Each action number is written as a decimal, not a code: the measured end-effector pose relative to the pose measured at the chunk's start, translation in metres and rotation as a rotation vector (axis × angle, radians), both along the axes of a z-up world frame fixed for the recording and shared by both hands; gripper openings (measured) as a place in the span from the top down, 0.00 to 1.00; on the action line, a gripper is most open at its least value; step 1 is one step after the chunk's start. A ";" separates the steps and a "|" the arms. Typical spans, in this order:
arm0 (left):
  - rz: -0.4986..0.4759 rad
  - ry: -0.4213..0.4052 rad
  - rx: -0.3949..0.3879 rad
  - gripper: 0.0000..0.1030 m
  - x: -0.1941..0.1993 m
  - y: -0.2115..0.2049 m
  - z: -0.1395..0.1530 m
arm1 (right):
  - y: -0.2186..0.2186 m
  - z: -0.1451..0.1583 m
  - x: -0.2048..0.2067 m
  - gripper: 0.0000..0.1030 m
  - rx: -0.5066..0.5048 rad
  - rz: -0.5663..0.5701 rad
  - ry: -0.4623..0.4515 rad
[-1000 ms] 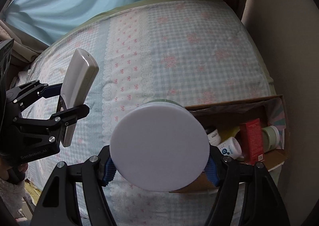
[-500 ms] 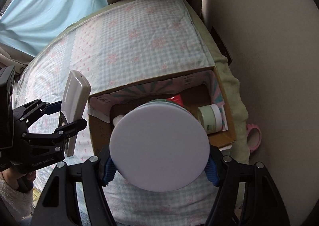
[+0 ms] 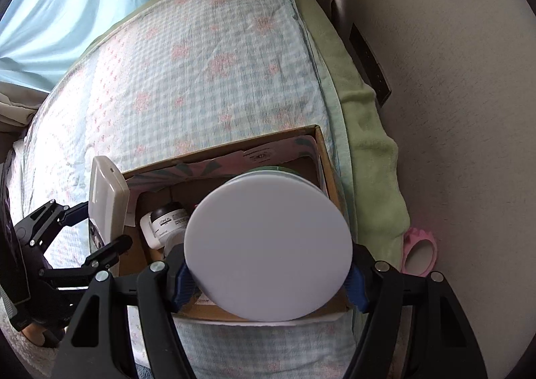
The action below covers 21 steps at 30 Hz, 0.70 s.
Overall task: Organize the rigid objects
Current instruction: 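Carry the remote with the left tool while the right tool carries the round jar to the box, then open both tools to release the remote and round jar into the box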
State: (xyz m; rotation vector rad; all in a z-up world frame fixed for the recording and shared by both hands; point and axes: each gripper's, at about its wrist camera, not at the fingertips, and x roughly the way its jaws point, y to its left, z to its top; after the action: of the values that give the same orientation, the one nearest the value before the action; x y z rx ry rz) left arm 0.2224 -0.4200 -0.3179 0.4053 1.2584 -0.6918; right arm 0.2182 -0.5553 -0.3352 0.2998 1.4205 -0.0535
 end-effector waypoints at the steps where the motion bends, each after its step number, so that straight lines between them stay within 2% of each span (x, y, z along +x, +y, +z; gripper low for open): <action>1: -0.004 -0.004 0.011 0.44 0.000 -0.002 -0.004 | -0.003 -0.006 0.003 0.35 0.016 -0.007 -0.001; 5: -0.024 -0.015 0.046 0.44 -0.004 -0.012 -0.018 | -0.013 -0.024 0.008 0.35 0.099 -0.053 -0.018; 11: -0.042 -0.018 0.067 0.44 -0.005 -0.020 -0.033 | -0.010 -0.048 0.014 0.35 0.153 -0.044 -0.020; 14: -0.063 -0.041 0.084 0.43 -0.006 -0.026 -0.037 | -0.003 -0.051 0.021 0.34 0.120 -0.031 -0.021; 15: -0.062 -0.046 0.094 0.40 -0.006 -0.027 -0.038 | -0.002 -0.054 0.023 0.34 0.109 -0.028 -0.012; 17: -0.050 -0.061 0.094 0.12 -0.006 -0.026 -0.035 | 0.000 -0.056 0.025 0.26 0.119 -0.013 -0.003; 18: -0.045 -0.053 0.063 0.00 -0.006 -0.024 -0.032 | 0.002 -0.055 0.025 0.12 0.148 0.004 -0.004; 19: -0.040 -0.038 0.040 0.00 -0.004 -0.022 -0.029 | 0.004 -0.053 0.025 0.00 0.175 0.014 -0.017; 21: -0.031 -0.029 0.037 0.00 -0.004 -0.019 -0.026 | 0.006 -0.039 0.022 0.00 0.110 0.008 -0.070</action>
State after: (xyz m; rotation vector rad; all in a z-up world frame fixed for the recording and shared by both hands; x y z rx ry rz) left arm 0.2188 -0.4386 -0.3439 0.4647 1.2406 -0.6879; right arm 0.2404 -0.5490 -0.3738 0.3834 1.3570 0.0421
